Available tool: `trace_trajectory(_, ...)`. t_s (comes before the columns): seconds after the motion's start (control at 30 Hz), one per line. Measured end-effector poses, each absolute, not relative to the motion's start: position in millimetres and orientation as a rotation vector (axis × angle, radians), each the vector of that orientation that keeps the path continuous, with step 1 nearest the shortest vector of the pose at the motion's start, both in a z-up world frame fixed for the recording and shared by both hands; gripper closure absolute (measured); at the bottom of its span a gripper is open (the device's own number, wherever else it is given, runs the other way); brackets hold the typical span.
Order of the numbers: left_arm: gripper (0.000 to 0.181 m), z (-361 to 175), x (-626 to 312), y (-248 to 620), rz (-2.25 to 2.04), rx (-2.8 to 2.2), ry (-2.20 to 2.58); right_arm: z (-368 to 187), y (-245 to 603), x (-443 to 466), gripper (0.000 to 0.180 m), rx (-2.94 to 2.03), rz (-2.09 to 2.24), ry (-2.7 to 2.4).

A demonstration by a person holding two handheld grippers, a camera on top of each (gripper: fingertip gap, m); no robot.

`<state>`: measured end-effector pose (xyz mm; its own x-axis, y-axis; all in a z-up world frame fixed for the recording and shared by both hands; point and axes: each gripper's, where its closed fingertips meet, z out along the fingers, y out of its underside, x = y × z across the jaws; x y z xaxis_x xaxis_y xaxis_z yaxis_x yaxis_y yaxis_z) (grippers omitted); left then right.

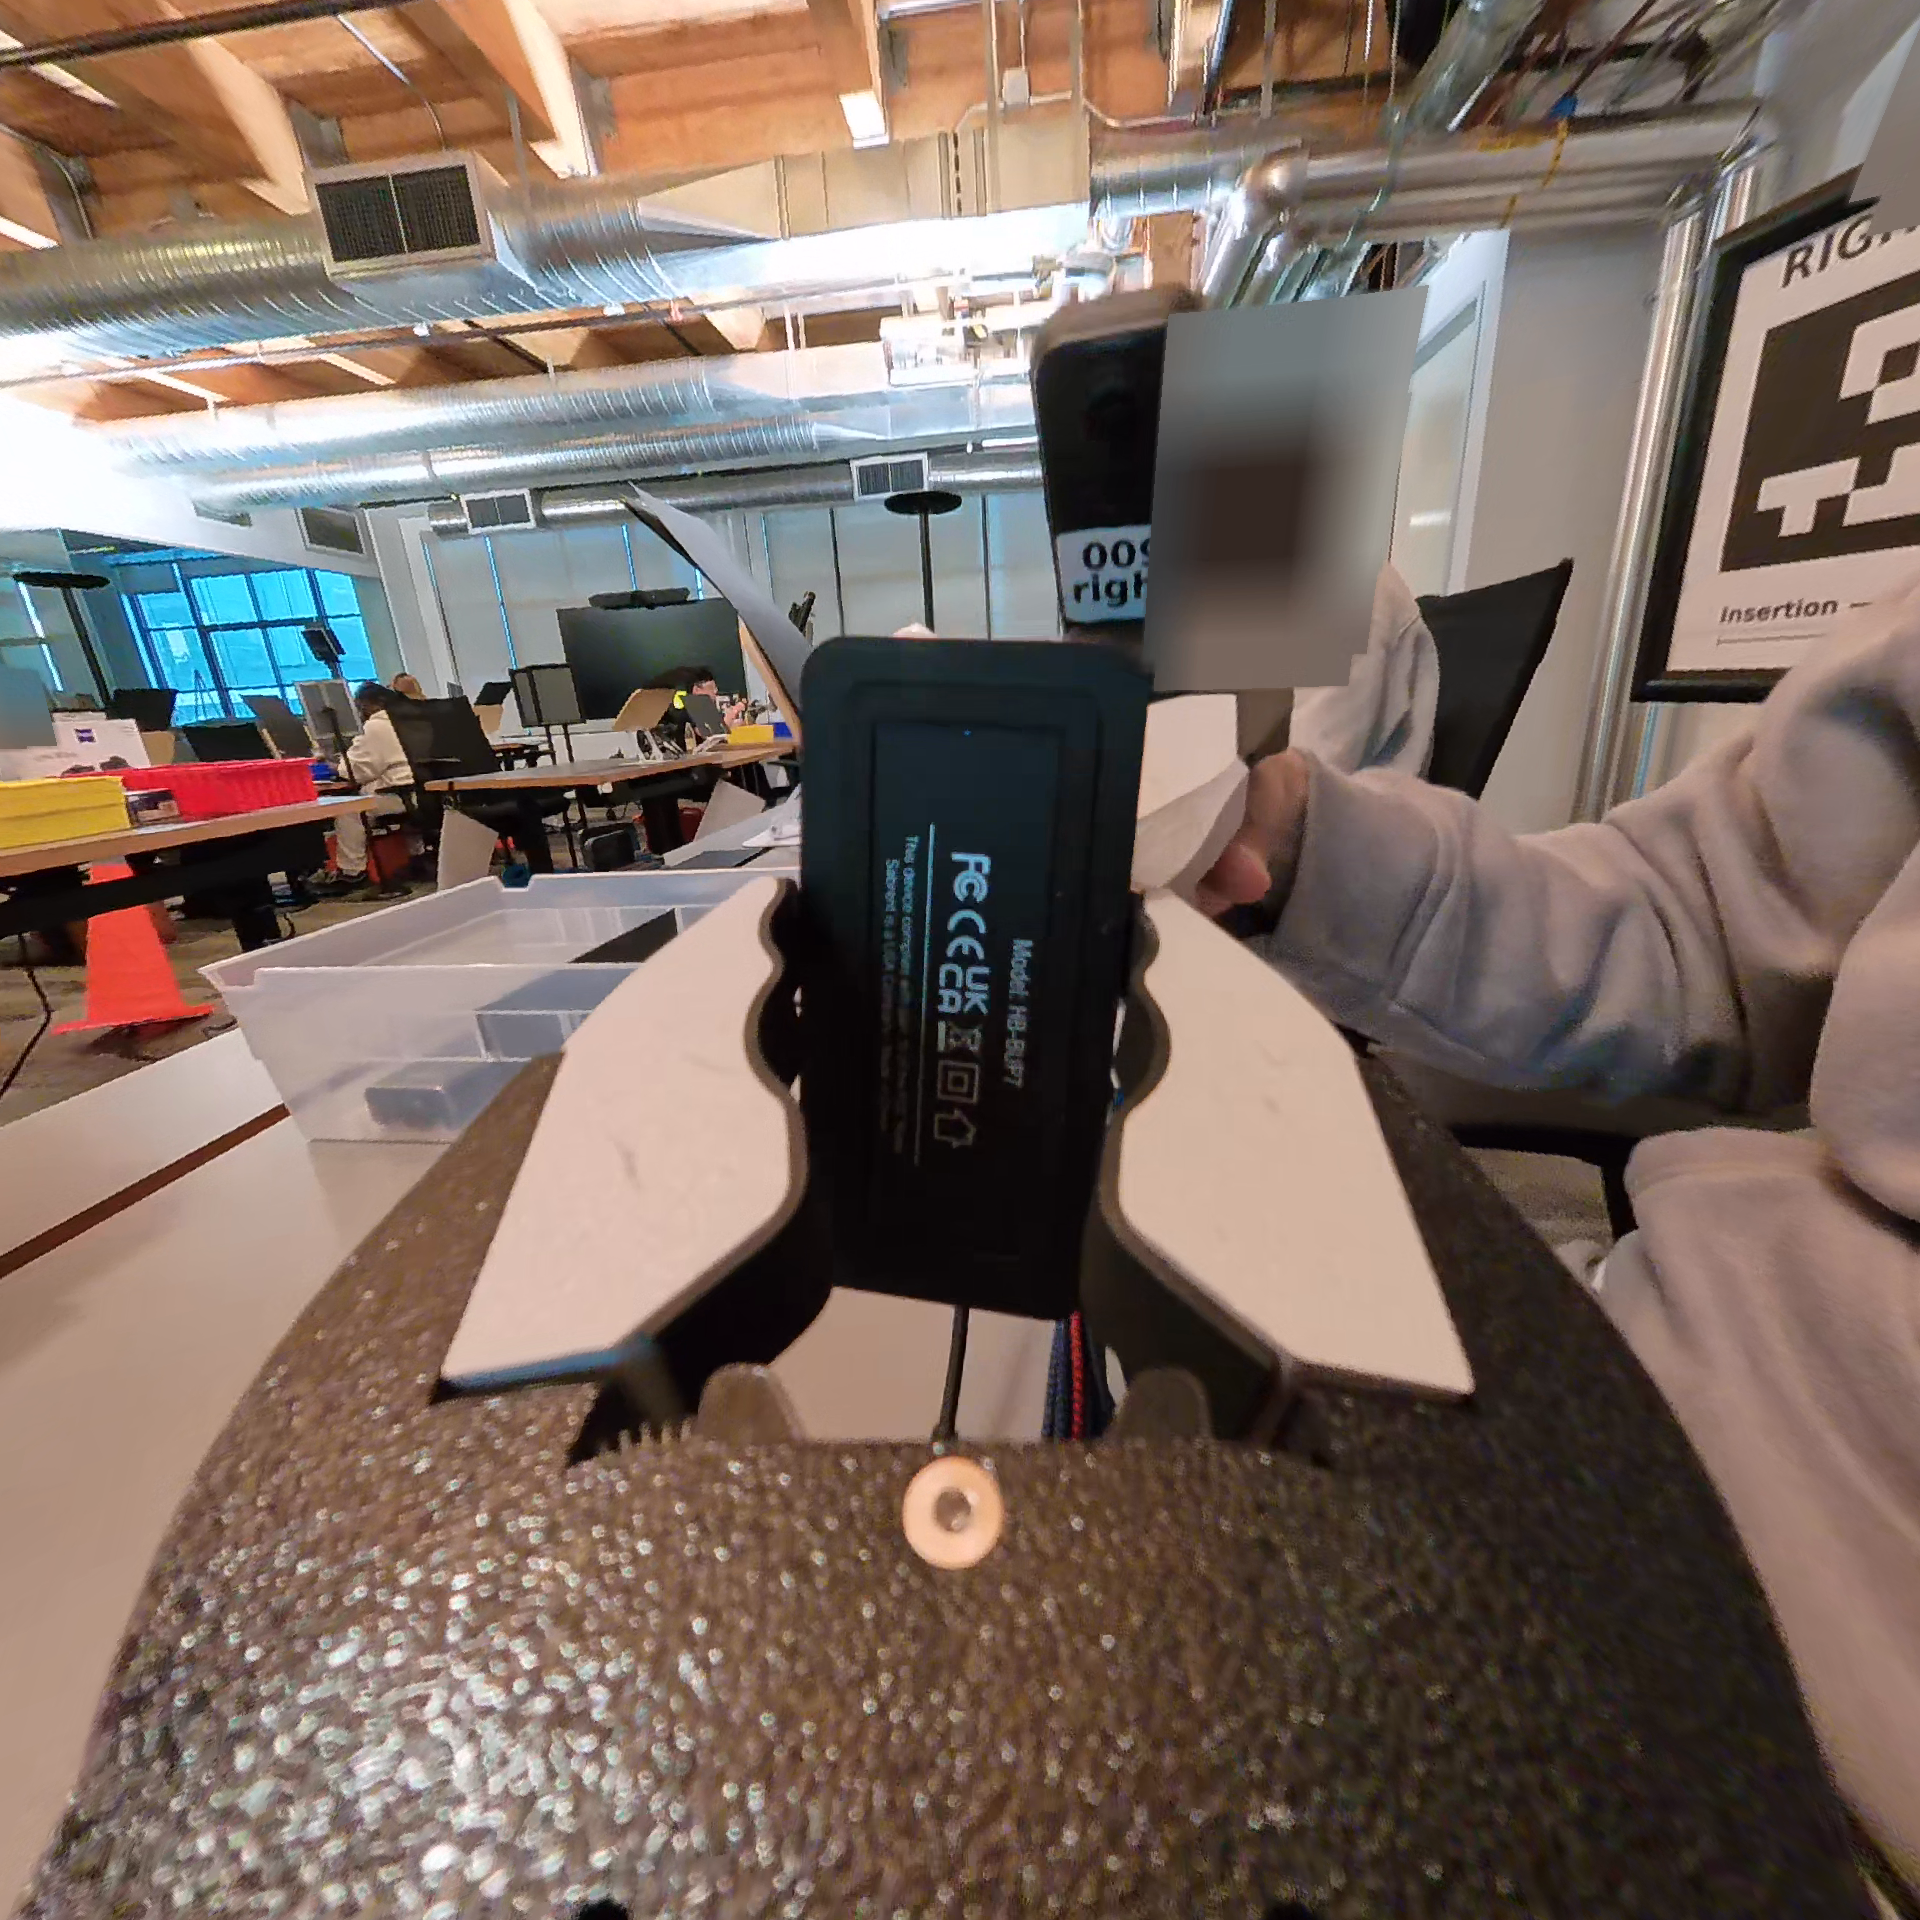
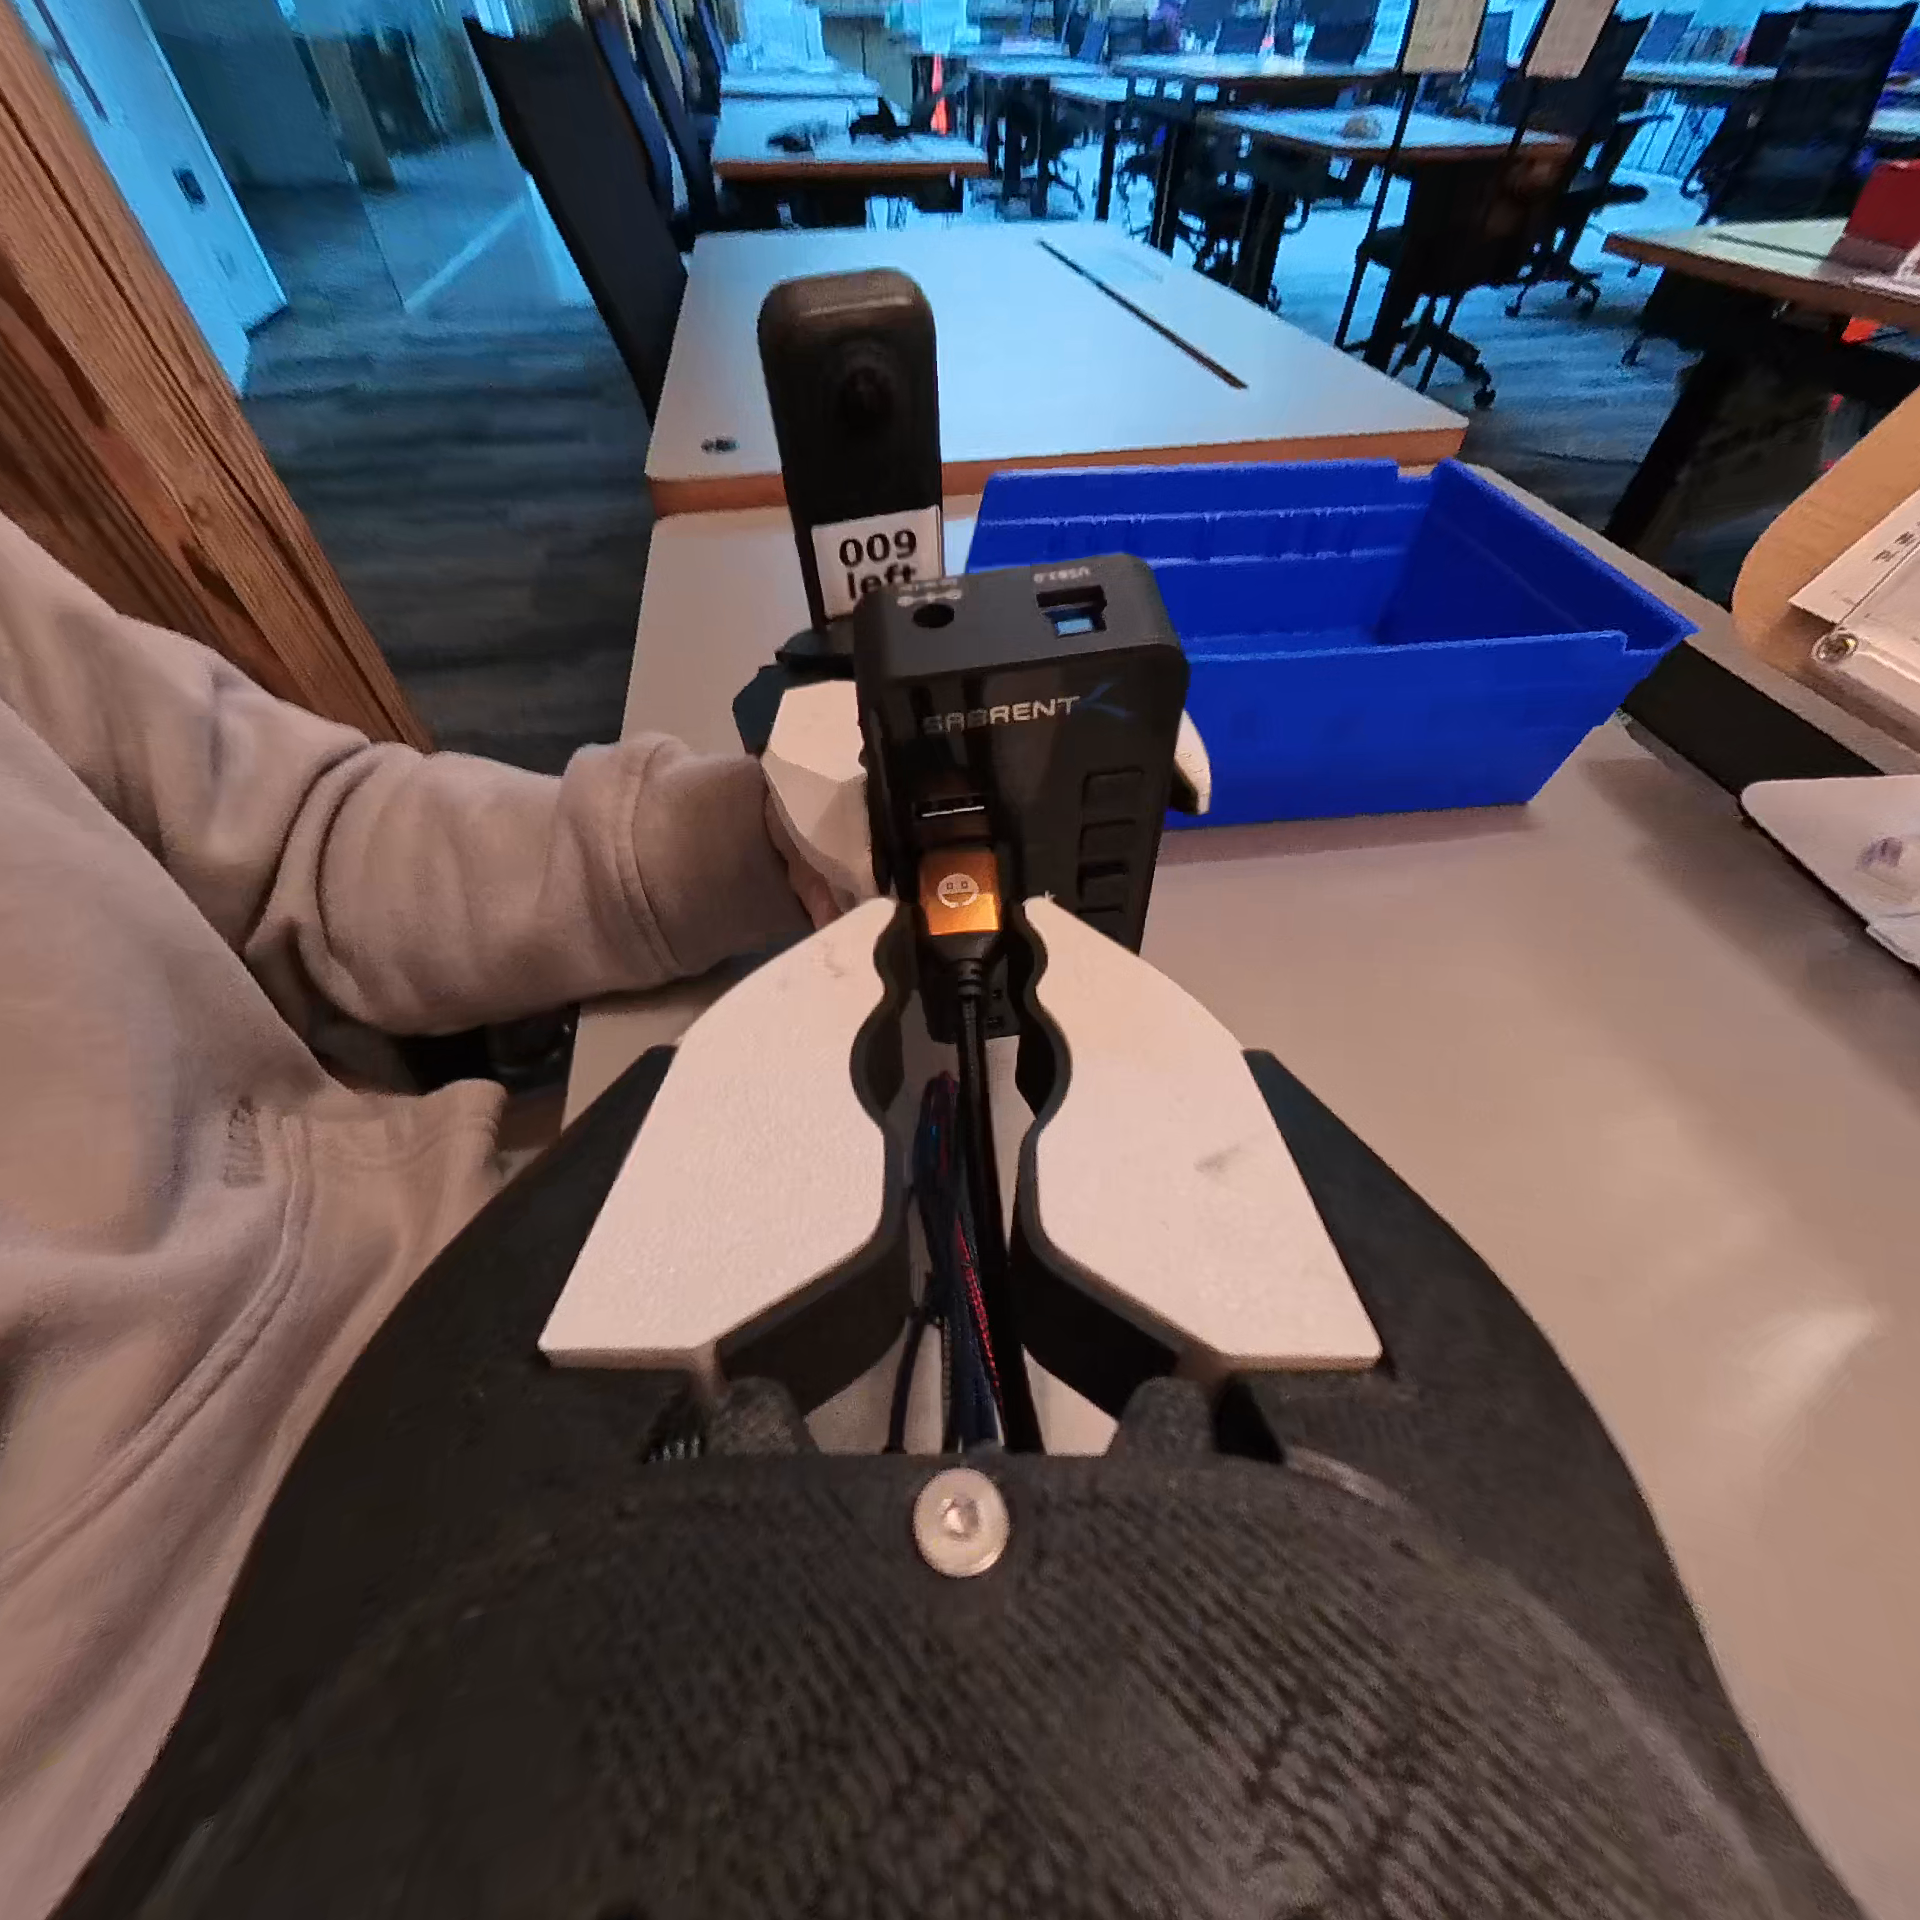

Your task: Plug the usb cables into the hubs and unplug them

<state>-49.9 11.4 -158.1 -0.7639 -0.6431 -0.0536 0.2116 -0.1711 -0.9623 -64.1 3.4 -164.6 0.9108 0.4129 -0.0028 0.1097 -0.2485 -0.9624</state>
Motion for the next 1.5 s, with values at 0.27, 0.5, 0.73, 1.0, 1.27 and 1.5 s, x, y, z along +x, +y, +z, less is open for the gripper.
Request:
trace_trajectory(0.27, 0.122, -156, -52, 12, -2.007, -0.496, 1.525, -164, 4, -65, 0.163, -1.792, 0.268, -0.382)
trace_trajectory(0.5, 0.122, -162, -51, 7, -1.931, -0.481, 1.595, -158, 8, -40, 0.106, -1.792, 0.047, -0.328)
trace_trajectory(0.73, 0.123, -166, -51, 8, -1.868, -0.476, 1.642, -150, 0, -71, 0.107, -1.745, 0.122, -0.607)
trace_trajectory(1.0, 0.122, -167, -55, 7, -1.863, -0.444, 1.659, -143, 17, -65, 0.121, -1.684, 0.131, -0.526)
trace_trajectory(1.27, 0.122, -179, -55, -3, -1.780, -0.408, 1.755, -154, 22, -79, 0.121, -1.734, 0.119, -0.644)
trace_trajectory(1.5, 0.122, -184, -57, -8, -1.653, -0.414, 1.856, -154, 20, -87, 0.121, -1.751, 0.133, -0.736)
